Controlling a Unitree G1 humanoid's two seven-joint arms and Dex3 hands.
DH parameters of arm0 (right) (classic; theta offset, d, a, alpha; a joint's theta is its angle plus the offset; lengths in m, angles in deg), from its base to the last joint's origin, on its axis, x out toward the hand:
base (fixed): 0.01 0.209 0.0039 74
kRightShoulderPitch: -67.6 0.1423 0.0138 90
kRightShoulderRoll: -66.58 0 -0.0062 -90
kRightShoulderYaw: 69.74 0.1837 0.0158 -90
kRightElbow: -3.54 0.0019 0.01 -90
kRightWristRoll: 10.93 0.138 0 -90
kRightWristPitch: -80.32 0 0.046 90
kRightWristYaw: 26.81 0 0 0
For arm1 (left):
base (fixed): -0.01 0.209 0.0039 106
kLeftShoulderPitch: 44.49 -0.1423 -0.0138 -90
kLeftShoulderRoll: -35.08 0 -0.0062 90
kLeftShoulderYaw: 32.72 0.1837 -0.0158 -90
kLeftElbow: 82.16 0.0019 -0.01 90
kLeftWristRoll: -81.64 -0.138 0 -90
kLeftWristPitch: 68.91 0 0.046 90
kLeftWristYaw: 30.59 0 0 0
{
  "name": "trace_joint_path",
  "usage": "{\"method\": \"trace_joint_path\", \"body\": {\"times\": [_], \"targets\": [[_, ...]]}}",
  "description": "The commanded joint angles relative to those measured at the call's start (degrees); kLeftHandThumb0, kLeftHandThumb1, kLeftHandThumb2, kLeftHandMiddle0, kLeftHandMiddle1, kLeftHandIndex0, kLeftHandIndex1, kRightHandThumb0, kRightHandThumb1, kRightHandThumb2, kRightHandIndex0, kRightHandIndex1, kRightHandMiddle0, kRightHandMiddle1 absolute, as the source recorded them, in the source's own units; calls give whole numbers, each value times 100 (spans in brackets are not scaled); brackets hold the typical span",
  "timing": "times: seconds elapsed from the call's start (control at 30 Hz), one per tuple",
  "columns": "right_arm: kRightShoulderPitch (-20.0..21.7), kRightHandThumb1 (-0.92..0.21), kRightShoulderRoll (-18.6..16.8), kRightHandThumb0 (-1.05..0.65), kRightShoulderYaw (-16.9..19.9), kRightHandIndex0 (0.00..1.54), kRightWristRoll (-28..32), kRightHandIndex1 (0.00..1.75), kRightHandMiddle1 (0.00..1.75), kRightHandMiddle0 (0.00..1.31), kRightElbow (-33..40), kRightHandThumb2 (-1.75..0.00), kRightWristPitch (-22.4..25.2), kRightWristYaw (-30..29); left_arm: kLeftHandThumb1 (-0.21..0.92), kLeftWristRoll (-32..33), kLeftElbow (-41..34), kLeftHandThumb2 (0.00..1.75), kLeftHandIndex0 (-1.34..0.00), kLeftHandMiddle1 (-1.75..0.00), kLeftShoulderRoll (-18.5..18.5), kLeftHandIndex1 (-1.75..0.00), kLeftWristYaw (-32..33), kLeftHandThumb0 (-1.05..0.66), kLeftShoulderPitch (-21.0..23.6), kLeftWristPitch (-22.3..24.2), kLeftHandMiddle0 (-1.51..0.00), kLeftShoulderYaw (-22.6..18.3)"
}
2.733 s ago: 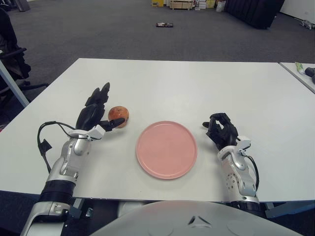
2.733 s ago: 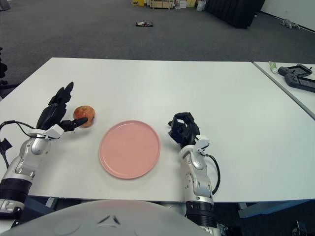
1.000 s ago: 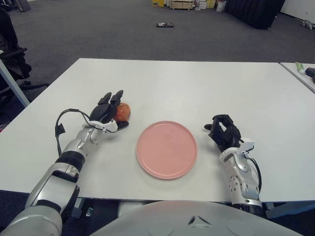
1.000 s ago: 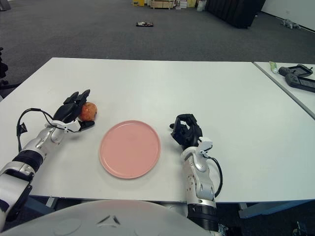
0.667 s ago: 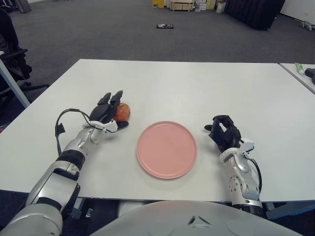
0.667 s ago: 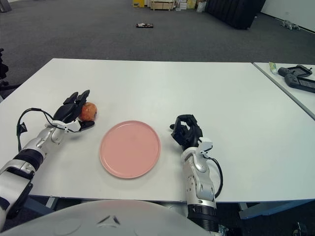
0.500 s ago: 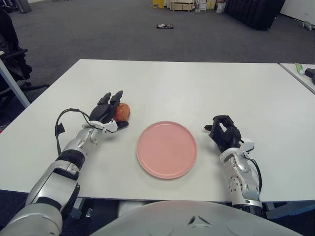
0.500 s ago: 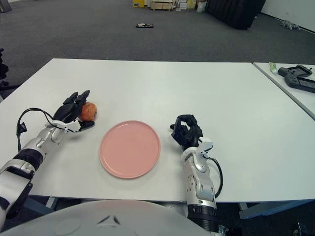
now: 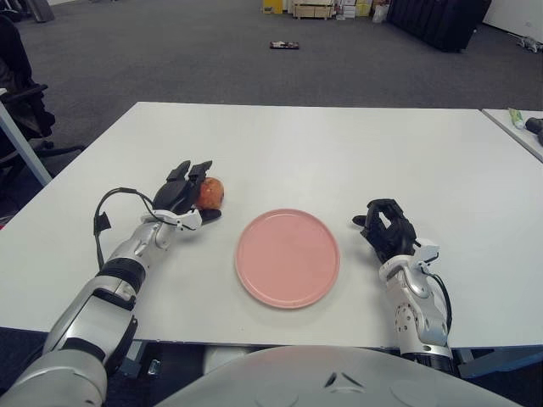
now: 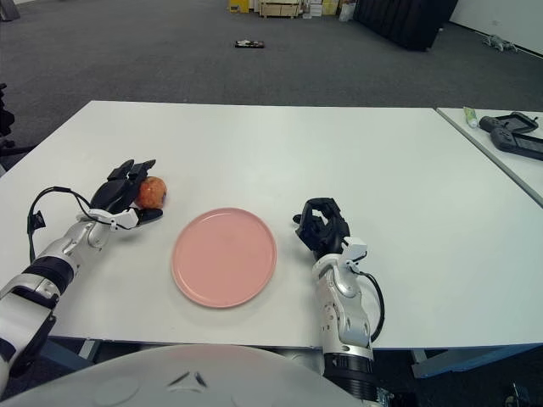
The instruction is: Put the apple into the plate.
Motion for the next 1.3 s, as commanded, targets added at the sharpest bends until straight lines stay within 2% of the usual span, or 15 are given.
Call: {"method": "trace_joint_path", "body": {"times": [0.0,0.1,0.17,0.27,0.33,0.43,0.6,0.73,0.87,1.07,1.27], "targets": [[-116,-58,-131,-1,8,47,4,152,175,31,-82,-93,113,-42,73,-311,272,52,0,-69,34,-113,14,-90,-193,161,0,288],[-128,-57,-131,-1,4,47,-21,152,175,32,-79,-94,83,-58,54,-403,253,77,-6,-110,10,-152,201,-82,-181,169,-3,381],[-135,-57,-140,-1,4,47,-23,152,175,33,-78,-94,66,-68,48,-414,208,85,-13,-124,-8,-163,259,-78,-191,162,-6,403],[-143,-57,-149,-1,8,47,0,152,175,33,-76,-94,50,-64,42,-429,192,92,-23,-142,-27,-171,380,-72,-202,116,-11,444],[-146,-57,-147,-1,10,47,13,152,175,32,-75,-95,50,-59,39,-455,95,108,-40,-156,-48,-172,483,-60,-230,96,-13,475],[-143,-56,-140,-1,12,47,25,154,175,32,-78,-97,50,-47,34,-517,-130,123,-54,-169,-89,-174,640,-52,-294,81,-28,516],[-132,-55,-123,-1,10,46,9,156,175,32,-94,-98,44,-45,29,-674,-417,132,-61,-174,-185,-175,818,-50,-368,59,-46,587],[-121,-55,-117,-1,19,49,10,153,175,32,-120,-98,37,-43,27,-909,-698,136,-64,-174,-277,-175,1001,-50,-421,27,-77,698],[-113,-56,-115,-1,21,48,0,151,175,33,-136,-96,24,-49,25,-1089,-841,138,-66,-175,-330,-175,1202,-51,-450,-41,-94,767],[-97,-57,-116,-1,18,47,-12,152,175,32,-162,-95,-27,-41,25,-1388,-948,139,-66,-175,-407,-175,1693,-50,-442,-195,-111,898],[-87,-57,-102,-1,19,46,-14,154,175,32,-167,-96,-23,-41,25,-1545,-1171,140,-66,-175,-460,-175,1856,-50,-495,-197,-118,934]]}}
